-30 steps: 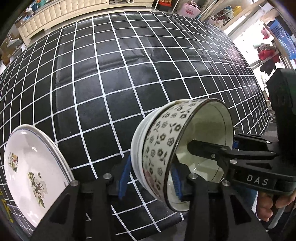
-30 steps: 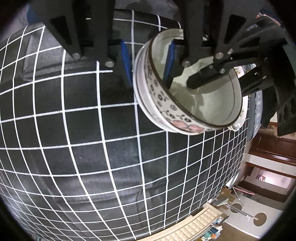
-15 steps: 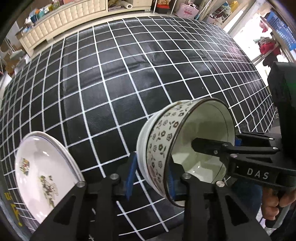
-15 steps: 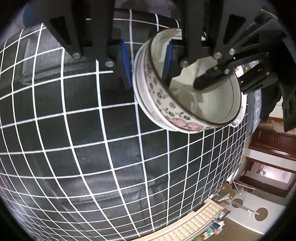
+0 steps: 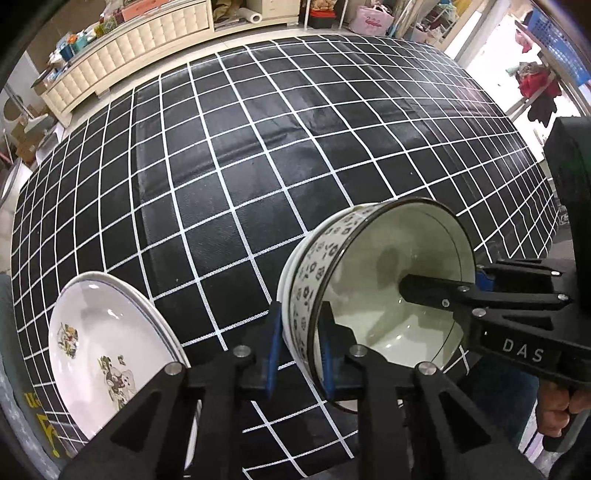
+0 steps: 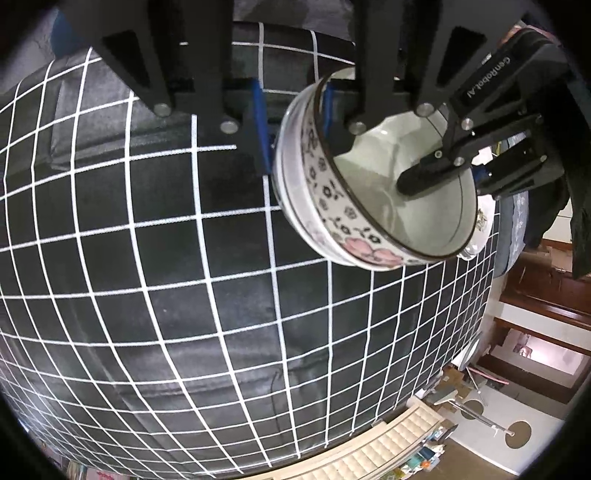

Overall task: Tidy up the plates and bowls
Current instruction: 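Lift the nested bowl stack and carry it toward the plate stack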

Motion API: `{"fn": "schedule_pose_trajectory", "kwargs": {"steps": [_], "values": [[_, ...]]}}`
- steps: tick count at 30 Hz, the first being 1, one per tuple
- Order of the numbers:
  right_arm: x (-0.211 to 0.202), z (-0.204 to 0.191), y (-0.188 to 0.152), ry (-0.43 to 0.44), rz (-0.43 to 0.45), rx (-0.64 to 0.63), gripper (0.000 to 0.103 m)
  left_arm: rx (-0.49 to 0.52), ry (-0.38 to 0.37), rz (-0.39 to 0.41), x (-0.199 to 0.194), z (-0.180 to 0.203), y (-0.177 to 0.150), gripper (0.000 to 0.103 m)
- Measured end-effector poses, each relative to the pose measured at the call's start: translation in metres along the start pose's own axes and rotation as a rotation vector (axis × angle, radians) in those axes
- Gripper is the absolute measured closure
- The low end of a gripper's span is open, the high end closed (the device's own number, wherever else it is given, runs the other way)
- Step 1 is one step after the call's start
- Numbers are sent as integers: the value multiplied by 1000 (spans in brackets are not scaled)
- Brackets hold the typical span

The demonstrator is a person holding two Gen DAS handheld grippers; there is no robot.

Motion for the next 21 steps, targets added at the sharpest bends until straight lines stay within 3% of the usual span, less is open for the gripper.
{"fn": "schedule_pose_trajectory", "kwargs": {"steps": [4,7,8,9,11,19,21], "values": [[2,0,0,4,-7,11,76,0,6,7,0,2,-1,86],[3,3,1,14,-14,20,75,-54,-70,-1,-1,-7,0,83],[4,5,0,8,-17,27,75,-59,-114,10,-3,-11,0,77],[4,4,0,-4,-17,27,75,-66,-119,9,-2,-13,-1,61],[4,2,0,-19,-17,15,75,-84,-103,-4,3,-18,-3,49],[6,0,4,-25,-30,-1,72,-69,-141,-43,17,-13,-1,49],[6,-1,4,-30,-25,-9,72,-49,-154,-44,21,-5,-1,57]]}}
Point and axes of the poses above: each gripper's, at about its wrist camera, not at the fingertips, and x roughly the way its jaws point, z to its right, y to its top, the point moved 2 cm from there along x, roughly the way its jaws point, and after that the axes turned 11 degrees about -z, right-handed, at the moved point
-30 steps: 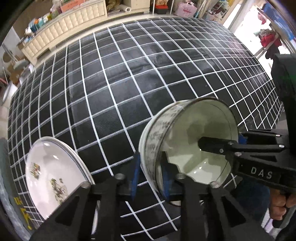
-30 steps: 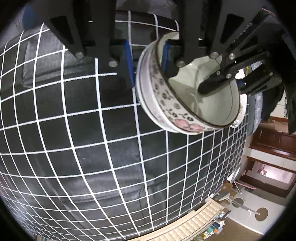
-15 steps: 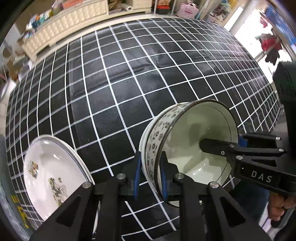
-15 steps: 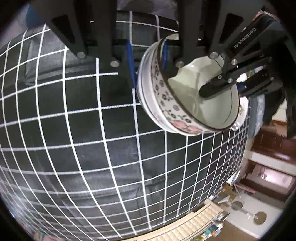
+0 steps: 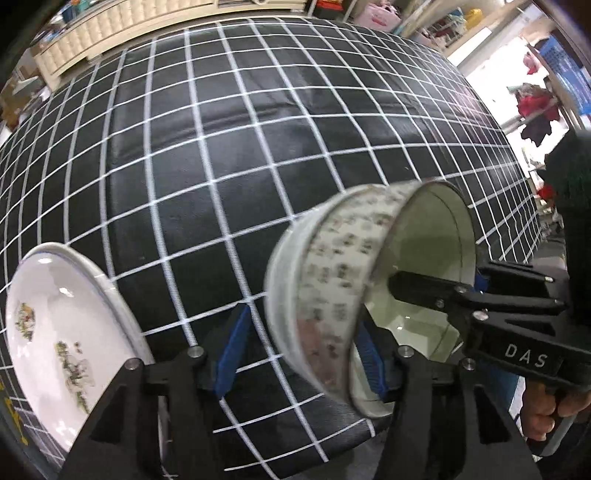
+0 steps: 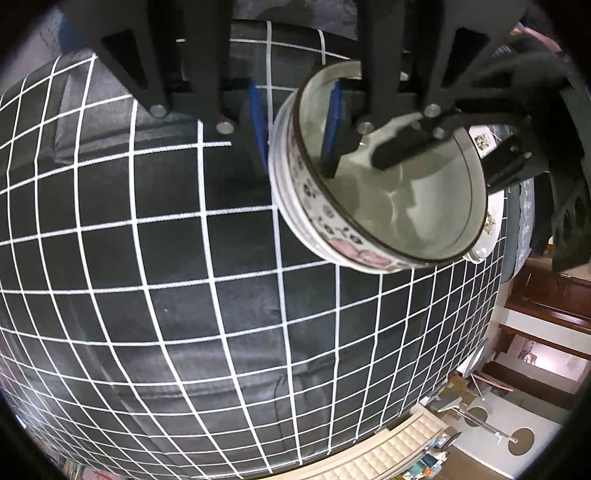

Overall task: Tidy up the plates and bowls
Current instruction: 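Lift the nested bowl stack and carry it toward the plate stack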

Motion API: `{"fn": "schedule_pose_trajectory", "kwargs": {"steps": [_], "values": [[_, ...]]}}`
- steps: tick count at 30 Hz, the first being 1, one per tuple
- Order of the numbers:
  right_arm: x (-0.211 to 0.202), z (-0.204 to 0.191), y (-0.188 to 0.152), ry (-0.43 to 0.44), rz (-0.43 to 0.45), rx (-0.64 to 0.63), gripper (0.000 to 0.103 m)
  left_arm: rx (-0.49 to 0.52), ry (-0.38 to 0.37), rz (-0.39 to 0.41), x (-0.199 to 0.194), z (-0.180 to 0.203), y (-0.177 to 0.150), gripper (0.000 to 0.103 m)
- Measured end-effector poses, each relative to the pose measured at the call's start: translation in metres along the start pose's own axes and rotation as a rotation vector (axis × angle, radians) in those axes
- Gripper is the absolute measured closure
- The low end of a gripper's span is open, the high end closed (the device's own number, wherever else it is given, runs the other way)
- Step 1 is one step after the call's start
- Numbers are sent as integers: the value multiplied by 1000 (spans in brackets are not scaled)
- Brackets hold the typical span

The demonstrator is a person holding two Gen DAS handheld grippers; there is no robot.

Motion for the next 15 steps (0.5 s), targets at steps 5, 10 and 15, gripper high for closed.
{"fn": "schedule_pose_trajectory", "kwargs": {"steps": [5,10,15], "values": [[0,-1,-2,-7,17,-11,71,10,-1,6,2,7,-6,57],[0,-1,-3,5,19,16,71,-8,4,0,2,11,-10,59],[3,-3,-5,48,3,34,72,-4,31,15,-3,8,-5,62]]}}
Point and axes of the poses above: each gripper's, at about its wrist camera, not at the fingertips, and x roughly the way its jaws point, z to its right, y to its top, the point moved 2 cm from there along x, roughly the way its jaws point, and after that the axes turned 11 degrees about -z, right-handed, at the moved point
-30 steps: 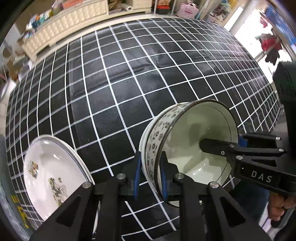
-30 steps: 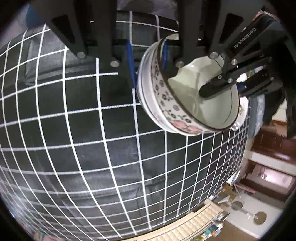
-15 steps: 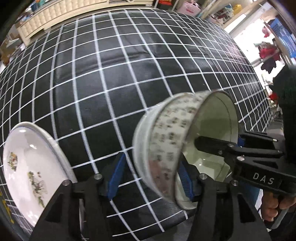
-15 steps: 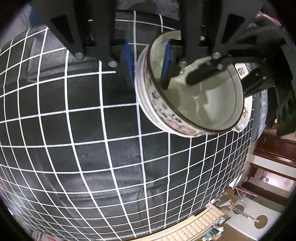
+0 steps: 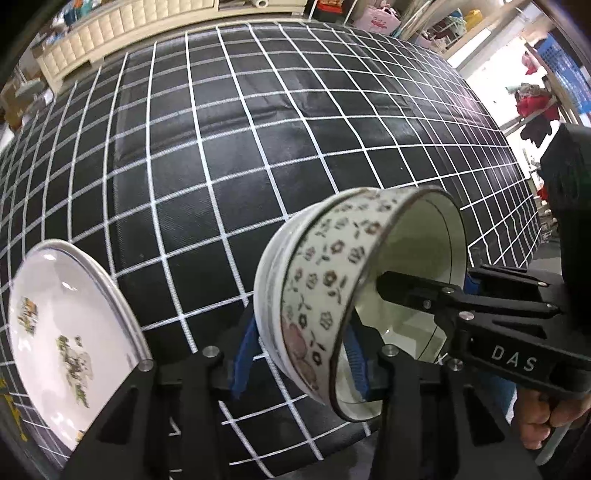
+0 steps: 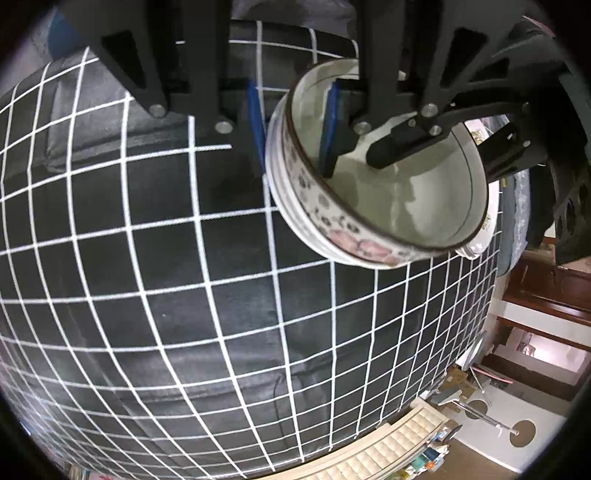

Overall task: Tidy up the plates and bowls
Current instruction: 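Lift the nested bowl stack and carry it toward the plate stack, then lower the bowl stack onto the bear-print plate and open both tools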

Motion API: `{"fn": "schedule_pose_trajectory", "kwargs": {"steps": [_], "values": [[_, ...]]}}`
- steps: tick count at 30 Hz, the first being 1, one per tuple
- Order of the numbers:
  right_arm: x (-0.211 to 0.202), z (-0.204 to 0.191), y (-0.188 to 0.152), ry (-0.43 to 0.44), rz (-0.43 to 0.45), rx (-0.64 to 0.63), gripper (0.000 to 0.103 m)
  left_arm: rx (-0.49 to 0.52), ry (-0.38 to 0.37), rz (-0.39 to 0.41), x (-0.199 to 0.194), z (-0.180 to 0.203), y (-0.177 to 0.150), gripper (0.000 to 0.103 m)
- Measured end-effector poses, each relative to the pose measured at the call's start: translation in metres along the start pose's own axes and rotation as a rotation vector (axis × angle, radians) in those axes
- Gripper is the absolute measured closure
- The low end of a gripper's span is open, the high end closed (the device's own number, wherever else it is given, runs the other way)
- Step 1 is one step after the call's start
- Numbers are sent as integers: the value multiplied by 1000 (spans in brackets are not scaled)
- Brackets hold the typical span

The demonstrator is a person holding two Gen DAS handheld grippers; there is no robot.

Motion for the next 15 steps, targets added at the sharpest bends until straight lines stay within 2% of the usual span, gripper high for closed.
{"fn": "schedule_pose_trajectory", "kwargs": {"steps": [15], "values": [[-1,-32,1,10,4,-13,72,-54,-22,26,-21,-35,-22,63]]}}
Point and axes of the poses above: each gripper's, at about its wrist camera, not at the fingertips, and x roughly the way its jaws point, z to its right, y to its top, the point moved 2 cm from there along x, roughly the way its jaws point, and after that the axes turned 11 degrees about -z, right-handed, at the moved point
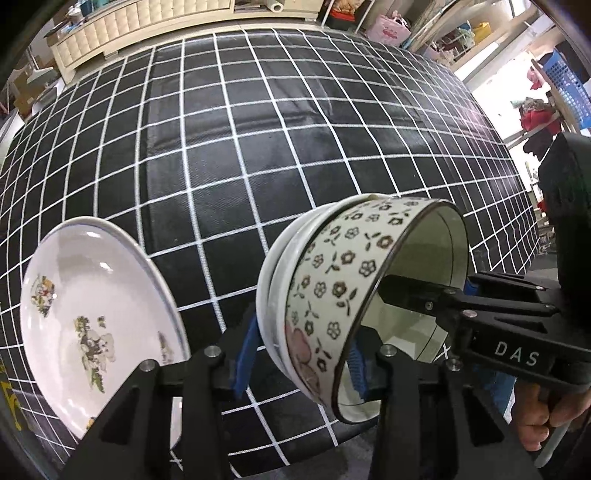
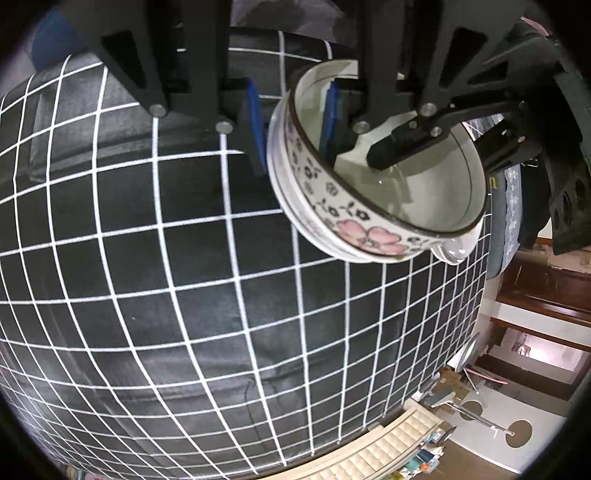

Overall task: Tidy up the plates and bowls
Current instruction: 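Lower the bowl stack onto the bear-print plate and open both tools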

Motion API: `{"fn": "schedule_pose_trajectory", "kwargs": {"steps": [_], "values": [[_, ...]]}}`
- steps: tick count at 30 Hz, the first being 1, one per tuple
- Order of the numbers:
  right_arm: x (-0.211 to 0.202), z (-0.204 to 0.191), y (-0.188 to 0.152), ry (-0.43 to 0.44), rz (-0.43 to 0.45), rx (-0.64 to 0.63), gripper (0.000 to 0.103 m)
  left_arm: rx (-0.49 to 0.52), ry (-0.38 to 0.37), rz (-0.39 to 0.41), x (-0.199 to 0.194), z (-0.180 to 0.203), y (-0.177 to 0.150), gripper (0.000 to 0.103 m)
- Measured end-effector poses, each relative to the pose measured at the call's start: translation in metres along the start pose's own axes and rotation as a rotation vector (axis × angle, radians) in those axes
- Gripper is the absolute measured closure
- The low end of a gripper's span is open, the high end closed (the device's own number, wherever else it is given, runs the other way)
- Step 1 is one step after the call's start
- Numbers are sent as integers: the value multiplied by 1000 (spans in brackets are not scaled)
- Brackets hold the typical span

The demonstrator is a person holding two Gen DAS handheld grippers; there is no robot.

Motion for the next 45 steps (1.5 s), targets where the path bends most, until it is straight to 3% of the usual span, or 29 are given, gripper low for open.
{"fn": "schedule_pose_trajectory", "kwargs": {"steps": [7,13,27,37,45], "values": [[-10,-33,3,-7,20,-46,72,-28,0,49,-28,-16,-9,63],[-5,-78,9,-1,14,-112,72,-85,13,93,-59,-52,-28,63],[64,-177,23,-10,-107,-258,72,-280,18,99,-77,-162,-84,63],[79,-184,27,-39,-154,-251,72,-309,-8,83,-68,-184,-90,62],[78,-188,30,-59,-134,-270,72,-325,-60,95,-67,-195,-93,62]]}}
Point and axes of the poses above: each gripper's, at about its wrist camera, not at the fingertips, and x roughly the way its jaws point, z to its right, y to its top, the point moved 2 cm from there along x, roughly the way its jaws point, and after that the axes turned 11 degrees about -z, right-handed, at the moved point
